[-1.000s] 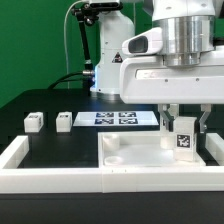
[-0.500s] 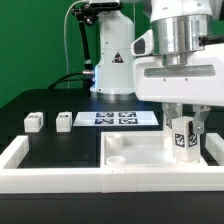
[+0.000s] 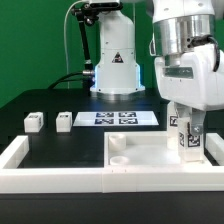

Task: Assemble square table

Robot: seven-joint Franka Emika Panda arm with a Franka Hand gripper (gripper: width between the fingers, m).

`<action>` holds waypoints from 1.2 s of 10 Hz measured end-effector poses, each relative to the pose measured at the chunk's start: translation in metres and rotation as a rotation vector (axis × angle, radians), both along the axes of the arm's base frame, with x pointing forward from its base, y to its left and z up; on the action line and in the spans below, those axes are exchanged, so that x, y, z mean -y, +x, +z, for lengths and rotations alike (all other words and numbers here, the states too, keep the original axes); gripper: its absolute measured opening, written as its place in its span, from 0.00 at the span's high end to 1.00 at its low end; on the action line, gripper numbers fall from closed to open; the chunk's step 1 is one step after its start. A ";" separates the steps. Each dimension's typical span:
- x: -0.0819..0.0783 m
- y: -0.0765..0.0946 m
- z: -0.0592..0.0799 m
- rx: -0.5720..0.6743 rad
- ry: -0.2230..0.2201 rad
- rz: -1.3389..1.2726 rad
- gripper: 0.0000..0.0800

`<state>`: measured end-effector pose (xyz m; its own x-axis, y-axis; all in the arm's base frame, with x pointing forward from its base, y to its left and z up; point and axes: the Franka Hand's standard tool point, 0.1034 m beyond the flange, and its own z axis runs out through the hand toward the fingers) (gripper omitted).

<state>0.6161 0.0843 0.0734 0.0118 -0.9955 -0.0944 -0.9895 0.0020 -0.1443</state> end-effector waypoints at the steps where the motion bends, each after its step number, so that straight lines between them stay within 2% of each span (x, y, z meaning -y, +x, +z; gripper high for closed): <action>1: 0.000 0.000 0.000 -0.002 0.006 -0.028 0.64; 3: -0.002 0.000 0.000 -0.009 0.022 -0.098 0.64; 4: -0.002 0.000 0.000 -0.006 0.017 -0.069 0.53; 5: -0.002 0.000 0.000 -0.002 0.010 -0.021 0.53; 6: -0.002 0.000 0.000 0.004 -0.002 0.072 0.29; 7: -0.002 0.000 0.000 0.016 -0.017 0.175 0.21; 12: -0.007 0.003 0.000 0.049 -0.097 0.685 0.19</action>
Offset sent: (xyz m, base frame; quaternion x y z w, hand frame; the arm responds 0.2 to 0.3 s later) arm 0.0000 0.0000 0.0000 0.0000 0.0000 0.0000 1.0000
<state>0.6189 0.0913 0.0729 0.6427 -0.7661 0.0114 -0.7555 -0.6361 -0.1569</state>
